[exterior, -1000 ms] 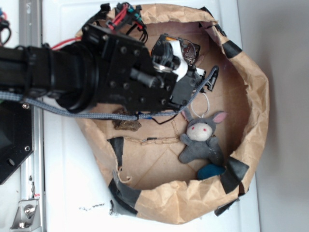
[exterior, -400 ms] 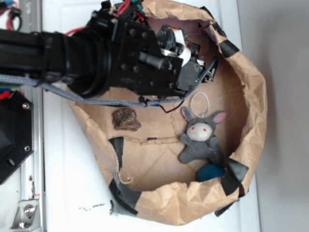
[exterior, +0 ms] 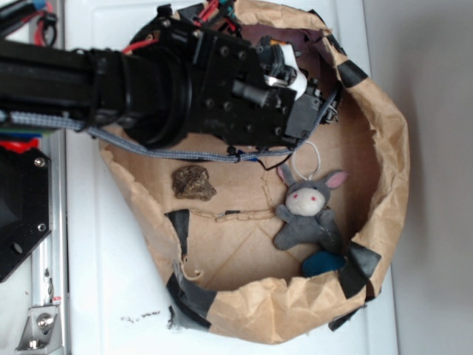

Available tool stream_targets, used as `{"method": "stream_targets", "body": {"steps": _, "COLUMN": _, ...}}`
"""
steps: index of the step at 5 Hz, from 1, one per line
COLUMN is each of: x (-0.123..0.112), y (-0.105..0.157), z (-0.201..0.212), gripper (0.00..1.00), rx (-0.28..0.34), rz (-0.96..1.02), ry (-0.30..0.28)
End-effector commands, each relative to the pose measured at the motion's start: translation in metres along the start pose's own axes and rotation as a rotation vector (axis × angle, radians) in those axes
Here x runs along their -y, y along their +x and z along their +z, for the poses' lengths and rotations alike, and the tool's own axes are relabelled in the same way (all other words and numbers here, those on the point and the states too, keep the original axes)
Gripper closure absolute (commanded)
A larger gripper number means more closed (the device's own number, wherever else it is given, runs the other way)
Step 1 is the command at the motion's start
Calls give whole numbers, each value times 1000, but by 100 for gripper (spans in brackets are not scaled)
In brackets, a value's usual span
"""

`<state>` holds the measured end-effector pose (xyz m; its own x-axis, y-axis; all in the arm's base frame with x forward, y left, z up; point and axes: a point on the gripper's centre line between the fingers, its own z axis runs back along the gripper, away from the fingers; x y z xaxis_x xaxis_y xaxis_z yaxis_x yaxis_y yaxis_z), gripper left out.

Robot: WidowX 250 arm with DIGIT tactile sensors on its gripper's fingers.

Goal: Grab the silver keys.

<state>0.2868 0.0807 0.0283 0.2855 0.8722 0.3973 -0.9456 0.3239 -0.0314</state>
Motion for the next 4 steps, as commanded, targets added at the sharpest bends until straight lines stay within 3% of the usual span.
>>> {"method": "stream_targets", "body": {"steps": 1, "x": -5, "y": 16, "z": 15, "gripper": 100, "rx": 18, "rz": 4, "ry": -27}}
{"method": "stream_targets", "body": {"steps": 4, "x": -5, "y": 16, "z": 20, "gripper": 100, "rx": 11, "rz": -13, "ry": -39}}
